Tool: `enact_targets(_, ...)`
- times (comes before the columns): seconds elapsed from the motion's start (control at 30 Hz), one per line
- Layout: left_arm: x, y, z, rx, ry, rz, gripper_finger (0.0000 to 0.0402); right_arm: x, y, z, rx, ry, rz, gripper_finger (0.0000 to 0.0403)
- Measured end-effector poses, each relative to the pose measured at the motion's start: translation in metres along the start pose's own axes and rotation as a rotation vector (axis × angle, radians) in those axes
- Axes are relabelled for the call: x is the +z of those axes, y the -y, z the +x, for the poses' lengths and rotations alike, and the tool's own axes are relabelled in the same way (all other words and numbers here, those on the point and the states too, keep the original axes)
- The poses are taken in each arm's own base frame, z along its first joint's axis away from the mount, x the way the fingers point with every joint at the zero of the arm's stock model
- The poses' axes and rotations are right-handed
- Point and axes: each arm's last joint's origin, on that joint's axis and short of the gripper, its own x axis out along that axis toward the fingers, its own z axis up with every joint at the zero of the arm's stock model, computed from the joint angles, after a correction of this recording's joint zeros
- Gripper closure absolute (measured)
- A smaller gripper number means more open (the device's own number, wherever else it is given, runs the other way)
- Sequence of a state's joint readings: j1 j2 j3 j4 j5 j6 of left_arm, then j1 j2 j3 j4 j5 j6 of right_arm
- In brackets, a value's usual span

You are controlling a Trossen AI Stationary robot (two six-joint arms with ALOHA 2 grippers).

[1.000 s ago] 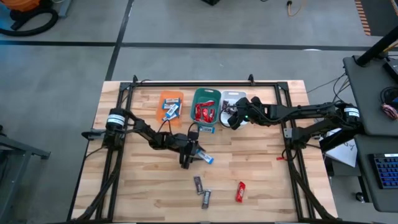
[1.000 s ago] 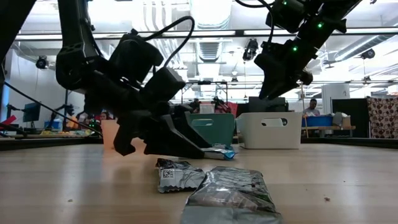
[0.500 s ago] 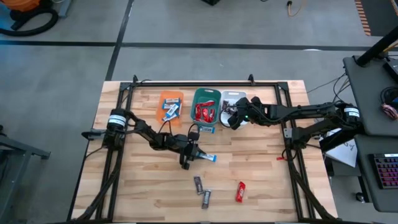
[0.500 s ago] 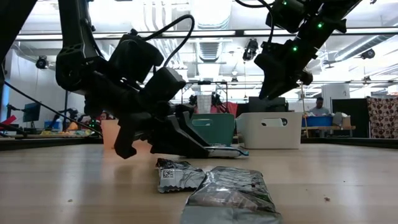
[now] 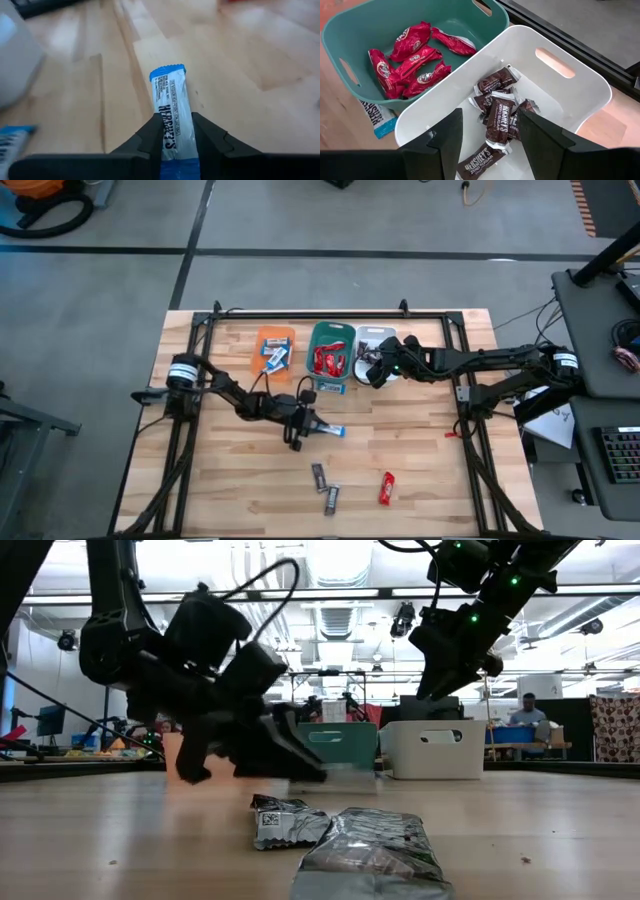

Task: Organize candy in baskets
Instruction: Put the white chocolate into the orange bin

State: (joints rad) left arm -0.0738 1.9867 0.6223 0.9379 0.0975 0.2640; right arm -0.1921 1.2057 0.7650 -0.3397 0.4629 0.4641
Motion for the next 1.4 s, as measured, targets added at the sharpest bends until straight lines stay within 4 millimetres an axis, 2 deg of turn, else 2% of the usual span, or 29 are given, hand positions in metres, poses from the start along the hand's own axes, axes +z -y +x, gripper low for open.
enact_targets(0.37, 0.030, -0.009, -0.027, 0.126, 0.095, 0.008, 0.0335, 0.000, -0.001, 0.000, 0.027, -0.014, 0.001, 0.0223)
enact_targets(0.57, 0.048, -0.017, -0.062, 0.267, 0.122, -0.019, 0.0335, -0.001, -0.001, 0.000, 0.047, -0.024, 0.017, 0.0223)
enact_targets(0.73, 0.054, -0.029, -0.098, 0.506, 0.047, -0.070, 0.0335, 0.000, -0.001, 0.000, 0.048, -0.021, 0.022, 0.0223)
enact_targets(0.9, 0.046, -0.044, -0.129, 0.751, -0.113, -0.150, 0.0335, 0.000, -0.002, 0.000, 0.050, -0.018, 0.030, 0.0223)
enact_targets(1.1, 0.019, -0.068, -0.159, 0.951, -0.287, -0.306, 0.0335, 0.000, -0.002, 0.000, 0.050, -0.018, 0.040, 0.0223)
enact_targets(1.23, 0.008, -0.085, -0.172, 1.036, -0.328, -0.370, 0.0335, 0.000, -0.002, 0.000, 0.050, -0.018, 0.040, 0.0223)
enact_targets(1.4, 0.000, -0.097, -0.174, 1.029, -0.357, -0.410, 0.0334, 0.000, -0.002, 0.000, 0.051, -0.019, 0.044, 0.0223)
